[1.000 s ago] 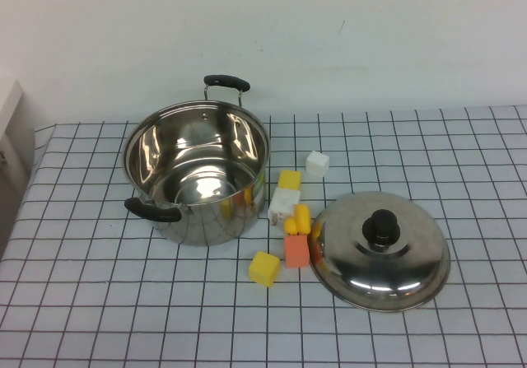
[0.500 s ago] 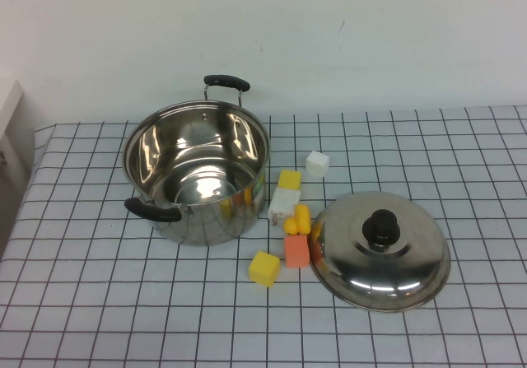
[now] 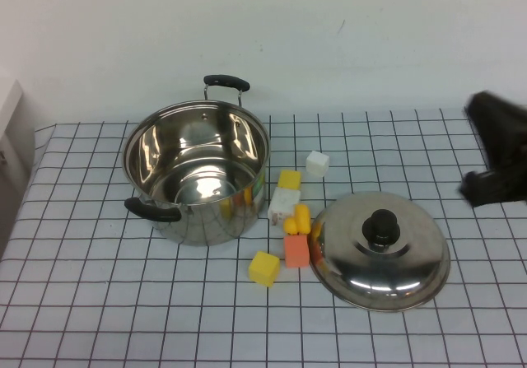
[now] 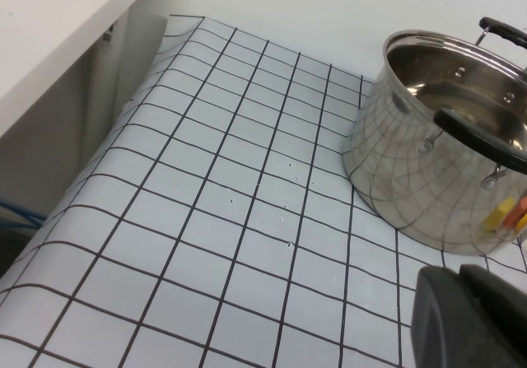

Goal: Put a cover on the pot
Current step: Pick up the pot lid, then place the pot lid on the pot

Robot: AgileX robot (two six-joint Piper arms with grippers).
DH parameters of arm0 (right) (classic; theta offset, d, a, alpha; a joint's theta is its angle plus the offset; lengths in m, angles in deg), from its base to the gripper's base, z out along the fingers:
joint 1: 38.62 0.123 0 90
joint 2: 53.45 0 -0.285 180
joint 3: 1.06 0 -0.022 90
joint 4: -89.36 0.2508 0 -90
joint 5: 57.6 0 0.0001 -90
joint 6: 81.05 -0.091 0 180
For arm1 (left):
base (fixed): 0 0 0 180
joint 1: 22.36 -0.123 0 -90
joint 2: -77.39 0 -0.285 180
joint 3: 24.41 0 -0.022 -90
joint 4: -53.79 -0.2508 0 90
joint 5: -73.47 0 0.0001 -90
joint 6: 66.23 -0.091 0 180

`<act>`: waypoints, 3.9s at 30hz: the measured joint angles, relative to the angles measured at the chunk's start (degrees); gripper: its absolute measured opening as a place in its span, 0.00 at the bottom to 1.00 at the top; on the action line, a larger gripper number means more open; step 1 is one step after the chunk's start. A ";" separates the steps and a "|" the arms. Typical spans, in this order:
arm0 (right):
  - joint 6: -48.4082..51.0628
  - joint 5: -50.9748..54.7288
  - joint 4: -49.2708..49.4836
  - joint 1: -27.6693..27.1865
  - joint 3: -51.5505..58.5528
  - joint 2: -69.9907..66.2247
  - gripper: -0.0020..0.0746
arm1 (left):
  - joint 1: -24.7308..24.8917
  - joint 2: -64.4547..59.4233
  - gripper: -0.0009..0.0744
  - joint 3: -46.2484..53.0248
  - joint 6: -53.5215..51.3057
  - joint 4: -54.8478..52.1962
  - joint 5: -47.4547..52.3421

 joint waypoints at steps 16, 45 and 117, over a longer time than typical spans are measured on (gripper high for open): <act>-4.41 -20.46 -1.53 0.11 0.11 -31.10 0.07 | 0.00 0.00 0.01 0.00 0.00 0.00 0.00; -4.22 -20.21 1.86 -2.68 -17.51 -56.89 0.80 | 0.00 0.00 0.01 0.00 -0.17 0.00 0.00; -58.03 16.44 -69.61 7.64 -66.59 -51.25 0.49 | 0.00 0.00 0.01 0.00 0.05 0.00 0.00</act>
